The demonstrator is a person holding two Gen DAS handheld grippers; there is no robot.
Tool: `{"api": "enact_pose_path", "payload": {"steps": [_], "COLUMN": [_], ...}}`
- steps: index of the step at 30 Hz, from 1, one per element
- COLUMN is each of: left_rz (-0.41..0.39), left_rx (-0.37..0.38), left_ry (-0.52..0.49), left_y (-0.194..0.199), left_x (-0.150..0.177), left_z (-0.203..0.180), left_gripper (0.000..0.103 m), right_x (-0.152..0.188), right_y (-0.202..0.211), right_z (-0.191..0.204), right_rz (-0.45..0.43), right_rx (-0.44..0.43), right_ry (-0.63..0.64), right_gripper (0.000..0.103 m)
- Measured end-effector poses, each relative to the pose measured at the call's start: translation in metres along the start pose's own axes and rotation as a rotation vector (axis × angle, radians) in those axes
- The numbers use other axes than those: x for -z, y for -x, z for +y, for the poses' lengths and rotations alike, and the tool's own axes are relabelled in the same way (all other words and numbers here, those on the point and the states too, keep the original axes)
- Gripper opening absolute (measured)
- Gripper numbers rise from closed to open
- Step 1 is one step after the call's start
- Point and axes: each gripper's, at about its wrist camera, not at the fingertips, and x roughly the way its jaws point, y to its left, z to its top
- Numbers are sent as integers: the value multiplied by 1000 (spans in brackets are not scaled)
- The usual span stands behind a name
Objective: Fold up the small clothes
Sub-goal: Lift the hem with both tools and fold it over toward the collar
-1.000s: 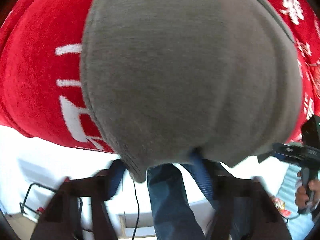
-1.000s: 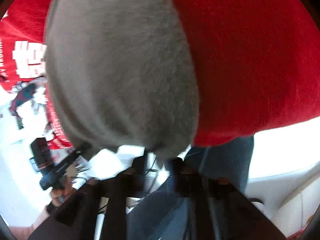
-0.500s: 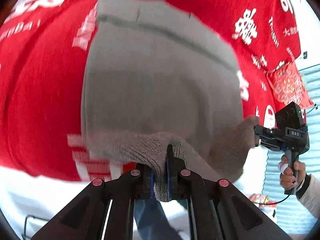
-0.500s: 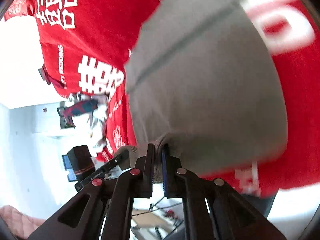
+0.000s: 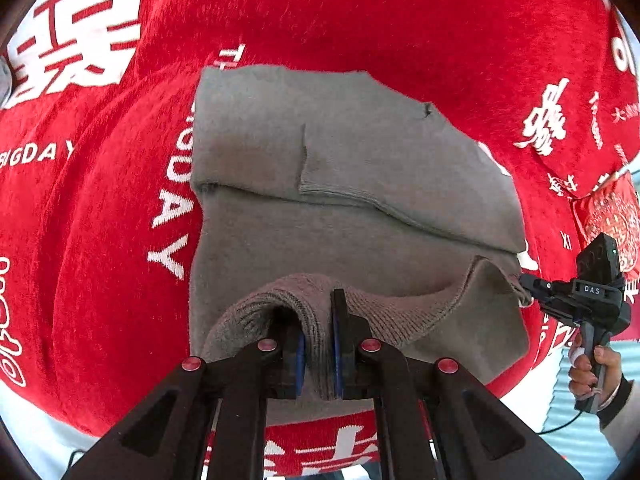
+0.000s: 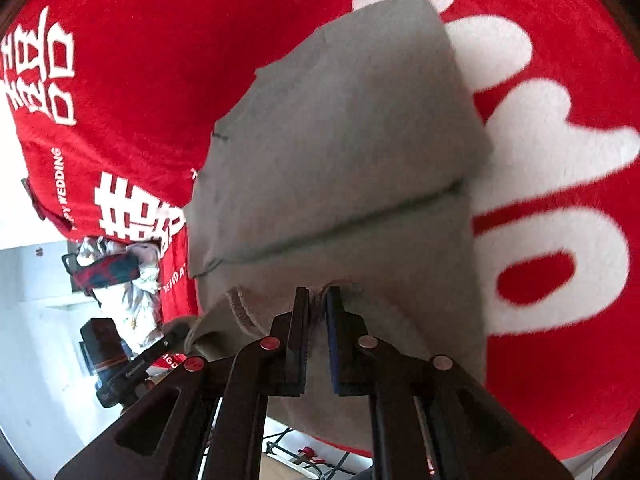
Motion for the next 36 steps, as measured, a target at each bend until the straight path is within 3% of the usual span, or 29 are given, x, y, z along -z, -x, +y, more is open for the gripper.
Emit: {"api": "enact_pose_path", "payload": {"steps": [2,4,5,6,8,12,18,20,22,23,24,25,26,27,32,36], "left_rz": [27,-5,-33,-60,-59,4,115,138,146,155,161,156,153,154,110,45], "left_rx": [-29,-140,-188,-204,-209,-258,-236,-213,-195,-183,-175,-162,-135,-105,-19,35], "left_ry": [13,2,1,-3,-12,-36,-66,-74,-88,-97,-106,-123,-138,-154,-204,-200], "left_y": [-4,5,12,20,28,17,-40,-56,-64,-68,-70,-69,-66,-62,-20,20], "left_x": [-9,-14,-17,-20,-26,-33,-30,-32,-33,-34,-34,-34,-35,-35,-36,-49], "left_z": [-2,-4,-5,-5,-6,-7,-9,-8,-8,-7,-7,-7,-8,-8,-13,-17], "left_gripper": [20,63,91,93,93,93,93,93,79,64,47,38,18,13,11,11], "right_x": [-7,-13,-15,-16,-15,-12,-10,-6,1,6,12,15,21,26,37,18], "right_y": [4,5,6,7,6,-9,-44,-52,-57,-61,-66,-69,-70,-67,-19,20], "right_z": [2,6,9,13,23,44,48,54,63,68,74,77,82,87,119,151], "right_rz": [-2,1,4,7,14,62,110,103,87,83,80,82,77,63,-36,-137], "right_rx": [24,59,69,80,105,183,285,331,389,419,472,501,512,513,468,467], "right_ry": [10,29,43,60,117,250,299,323,367,393,429,447,457,460,454,485], "right_gripper": [12,13,21,45,75,75,75,75,71,57,29,12,9,9,9,10]}}
